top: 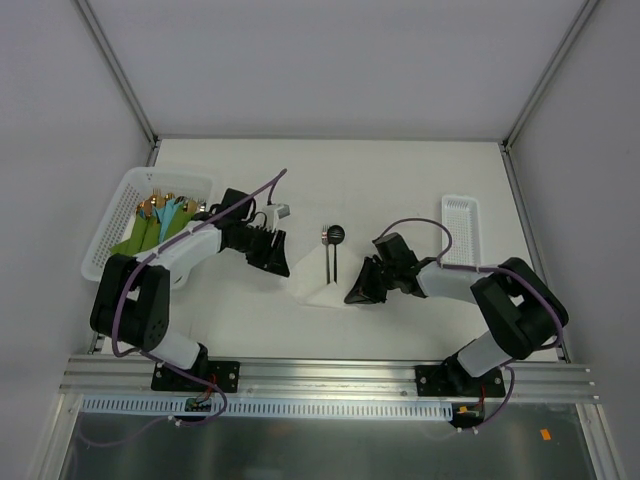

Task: Place the utensils on the paper napkin and roll it up

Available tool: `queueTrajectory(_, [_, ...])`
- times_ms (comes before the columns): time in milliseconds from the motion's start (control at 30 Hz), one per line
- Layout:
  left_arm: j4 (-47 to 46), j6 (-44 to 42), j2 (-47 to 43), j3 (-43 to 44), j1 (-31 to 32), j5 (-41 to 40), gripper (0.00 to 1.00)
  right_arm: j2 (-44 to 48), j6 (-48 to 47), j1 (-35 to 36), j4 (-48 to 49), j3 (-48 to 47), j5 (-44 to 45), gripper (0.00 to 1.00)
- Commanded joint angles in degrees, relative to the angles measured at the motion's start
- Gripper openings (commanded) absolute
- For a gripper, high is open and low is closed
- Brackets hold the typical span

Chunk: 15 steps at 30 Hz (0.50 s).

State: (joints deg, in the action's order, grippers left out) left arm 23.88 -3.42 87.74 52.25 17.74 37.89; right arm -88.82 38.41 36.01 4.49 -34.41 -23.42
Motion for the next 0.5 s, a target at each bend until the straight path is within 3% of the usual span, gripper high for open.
queueTrajectory(0, [-0.41, -0.36, -5.21, 2.5, 3.6, 14.57, 0.41, 1.72, -1.32, 0.29, -2.47, -1.53, 2.68, 0.08])
queueTrajectory(233, [-4.45, 6.05, -2.85, 0.4, 11.7, 15.37, 0.36, 1.01, -1.76, 0.29, -2.65, -2.67, 2.15, 0.08])
queueTrajectory(467, [-8.67, 9.83, 4.0, 2.24, 13.81, 15.46, 0.35, 0.22, -2.38, 0.38, -3.17, -3.9, 1.54, 0.08])
